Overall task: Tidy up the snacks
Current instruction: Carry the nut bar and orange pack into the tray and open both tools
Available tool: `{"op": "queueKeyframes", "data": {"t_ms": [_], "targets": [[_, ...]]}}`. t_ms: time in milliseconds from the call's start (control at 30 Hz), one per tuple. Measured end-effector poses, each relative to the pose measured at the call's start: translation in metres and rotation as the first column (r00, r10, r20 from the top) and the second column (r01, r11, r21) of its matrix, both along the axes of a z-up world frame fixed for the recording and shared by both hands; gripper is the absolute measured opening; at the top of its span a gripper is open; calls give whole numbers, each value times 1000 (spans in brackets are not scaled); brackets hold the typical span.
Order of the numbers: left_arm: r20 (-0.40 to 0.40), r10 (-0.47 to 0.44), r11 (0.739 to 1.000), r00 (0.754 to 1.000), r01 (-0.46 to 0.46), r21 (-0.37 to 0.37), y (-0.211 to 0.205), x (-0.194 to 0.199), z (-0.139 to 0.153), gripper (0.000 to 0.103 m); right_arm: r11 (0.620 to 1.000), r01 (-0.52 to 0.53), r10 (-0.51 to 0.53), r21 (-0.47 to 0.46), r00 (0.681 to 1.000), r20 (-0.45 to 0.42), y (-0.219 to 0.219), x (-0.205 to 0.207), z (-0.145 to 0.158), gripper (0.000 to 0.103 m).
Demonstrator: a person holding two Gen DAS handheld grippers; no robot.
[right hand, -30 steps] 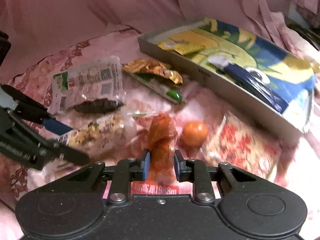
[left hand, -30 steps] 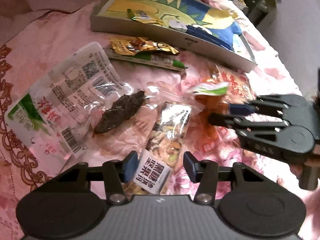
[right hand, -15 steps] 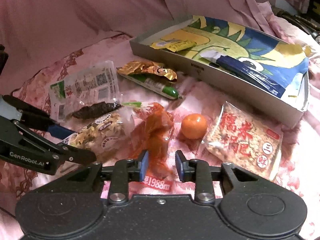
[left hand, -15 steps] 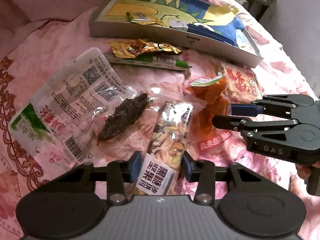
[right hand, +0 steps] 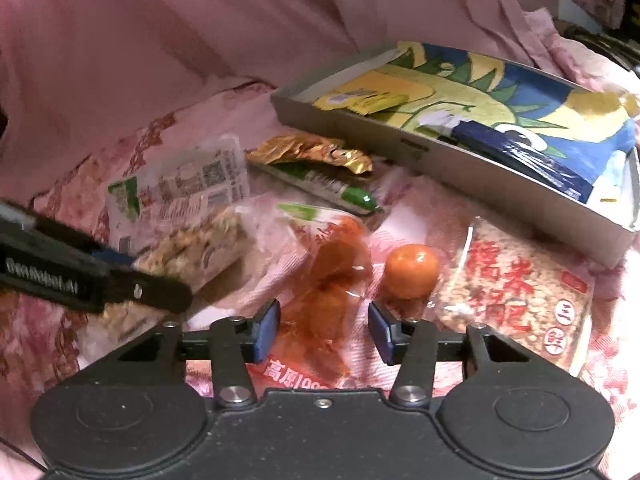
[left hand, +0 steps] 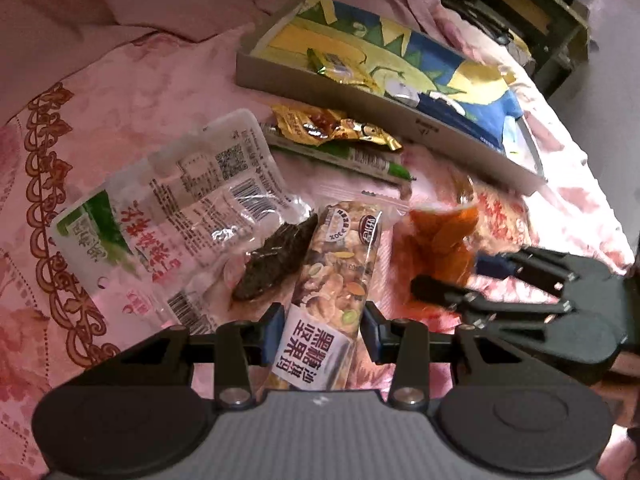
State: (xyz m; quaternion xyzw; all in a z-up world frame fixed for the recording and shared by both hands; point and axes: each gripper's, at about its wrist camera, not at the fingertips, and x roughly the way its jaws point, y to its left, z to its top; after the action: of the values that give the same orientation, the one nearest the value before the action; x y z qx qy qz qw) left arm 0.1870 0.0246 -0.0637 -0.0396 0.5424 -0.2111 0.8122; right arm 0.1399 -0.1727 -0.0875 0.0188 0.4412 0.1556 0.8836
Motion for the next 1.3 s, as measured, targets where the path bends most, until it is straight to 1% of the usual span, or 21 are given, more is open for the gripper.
{"op": "queueKeyframes", "data": {"t_ms": [67,133,233,433,633,733,800,933,1033,1100,1233,1300], "targets": [[6,2,1000,1000,-2,-13,1,-1,1,45,1000,-6,6,-7,1000,-1,3,0,-1,40],[13,4,1000,1000,-4,-23,0,-1,2,45,1000,12,-12,-9,1000,3,3,0,1,32],[26,13,999,1000,-12,-36,0,-1,4,45,999,32,-32,-25,999,13,1,0,3,28],[59,36,997,998,-32,-67,2,-2,9,45,988,-31,48,-154,993,108,14,-9,9,27],[72,44,997,996,-39,-71,2,-1,11,45,943,-63,144,-327,963,228,30,-23,15,27],[87,58,996,995,-51,-75,4,-1,13,45,927,-63,168,-369,952,257,32,-26,17,27],[107,72,995,992,-65,-74,5,-1,16,45,925,-58,170,-375,947,274,32,-27,20,27],[160,82,997,984,-78,-29,4,-5,22,45,937,-16,136,-350,938,320,25,-29,32,27],[181,94,996,979,-90,-30,4,-7,26,45,942,12,116,-337,928,355,20,-28,39,27],[208,96,995,973,-94,-24,2,-7,31,45,944,26,105,-329,921,376,18,-27,43,27],[238,129,992,963,-124,-36,-14,11,42,45,949,68,72,-307,904,422,13,-25,52,27],[262,149,988,953,-133,-81,-26,24,50,45,951,98,46,-293,892,449,8,-22,57,27]]}}
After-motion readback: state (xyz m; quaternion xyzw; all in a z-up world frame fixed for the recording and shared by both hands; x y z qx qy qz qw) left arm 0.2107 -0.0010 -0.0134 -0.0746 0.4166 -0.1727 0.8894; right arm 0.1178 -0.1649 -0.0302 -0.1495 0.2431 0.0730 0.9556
